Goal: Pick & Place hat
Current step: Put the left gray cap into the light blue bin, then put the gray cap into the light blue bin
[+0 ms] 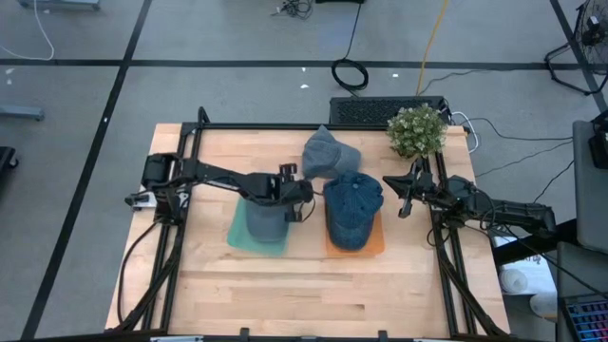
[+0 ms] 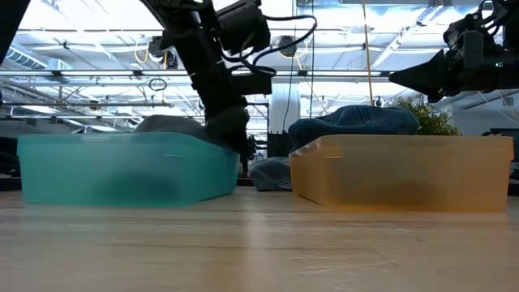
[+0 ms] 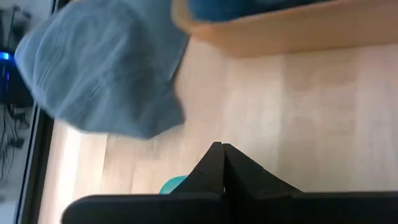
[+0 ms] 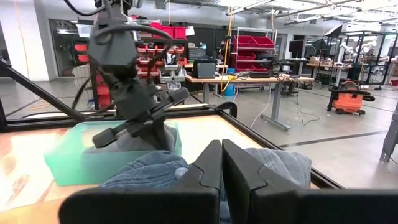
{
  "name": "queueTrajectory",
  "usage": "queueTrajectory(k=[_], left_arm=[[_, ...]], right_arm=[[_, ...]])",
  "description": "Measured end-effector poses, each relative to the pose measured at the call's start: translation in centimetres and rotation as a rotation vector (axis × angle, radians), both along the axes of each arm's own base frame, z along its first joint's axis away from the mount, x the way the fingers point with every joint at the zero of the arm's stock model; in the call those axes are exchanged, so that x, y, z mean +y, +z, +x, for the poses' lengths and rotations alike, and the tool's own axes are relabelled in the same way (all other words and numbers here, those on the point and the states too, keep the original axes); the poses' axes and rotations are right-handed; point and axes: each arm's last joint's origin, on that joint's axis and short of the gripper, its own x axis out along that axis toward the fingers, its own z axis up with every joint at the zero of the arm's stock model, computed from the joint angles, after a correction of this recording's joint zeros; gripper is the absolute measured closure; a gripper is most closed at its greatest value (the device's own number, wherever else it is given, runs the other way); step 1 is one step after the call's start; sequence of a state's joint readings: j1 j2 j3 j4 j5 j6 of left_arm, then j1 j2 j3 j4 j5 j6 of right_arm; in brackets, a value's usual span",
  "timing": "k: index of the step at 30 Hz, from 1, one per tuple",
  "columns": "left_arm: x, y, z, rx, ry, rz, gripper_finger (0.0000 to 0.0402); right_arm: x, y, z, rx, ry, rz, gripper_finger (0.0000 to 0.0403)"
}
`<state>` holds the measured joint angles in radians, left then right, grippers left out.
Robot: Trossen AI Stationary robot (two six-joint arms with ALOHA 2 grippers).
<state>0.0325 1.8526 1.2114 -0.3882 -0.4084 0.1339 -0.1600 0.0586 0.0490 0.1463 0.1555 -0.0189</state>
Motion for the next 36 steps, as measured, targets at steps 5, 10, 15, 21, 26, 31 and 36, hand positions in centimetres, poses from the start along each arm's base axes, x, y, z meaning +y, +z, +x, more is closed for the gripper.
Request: queueTrajectory(k=[5, 10, 15, 21, 26, 31, 36], left_arm=[[0.2, 0.0, -0.1, 0.010, 0.003, -0.011, 0.0397], [-1.0, 2.8, 0.2, 0.006, -0.041, 0.034, 0.0395], [-1.5, 7.9, -0.1, -0.071, -0.049, 0.124, 0.0395], [-1.2, 12.9, -1.7, -0.234, -0.077, 0.042, 0.0396], [-2.2, 17.2, -5.2, -0.396, -0.276, -0.173, 0.0377], [-2.4, 18.3, -9.1, -0.513, -0.301, -0.176, 0.0386], [-1.9, 18.4, -12.9, -0.659, -0.299, -0.151, 0.0396]], right_arm=[[0.0, 0.0, 0.0, 0.000, 0.000, 0.000, 0.0403], [0.0, 0.0, 0.0, 0.000, 0.000, 0.000, 0.0403], [0.0, 0.0, 0.0, -0.003, 0.000, 0.000, 0.0403], [0.0, 0.0, 0.0, 0.004, 0.000, 0.001, 0.0403], [0.0, 0.0, 0.0, 0.003, 0.000, 0.001, 0.0403], [0.0, 0.0, 0.0, 0.002, 0.000, 0.000, 0.0403], [0.0, 0.2, 0.0, -0.010, -0.002, -0.019, 0.0403]])
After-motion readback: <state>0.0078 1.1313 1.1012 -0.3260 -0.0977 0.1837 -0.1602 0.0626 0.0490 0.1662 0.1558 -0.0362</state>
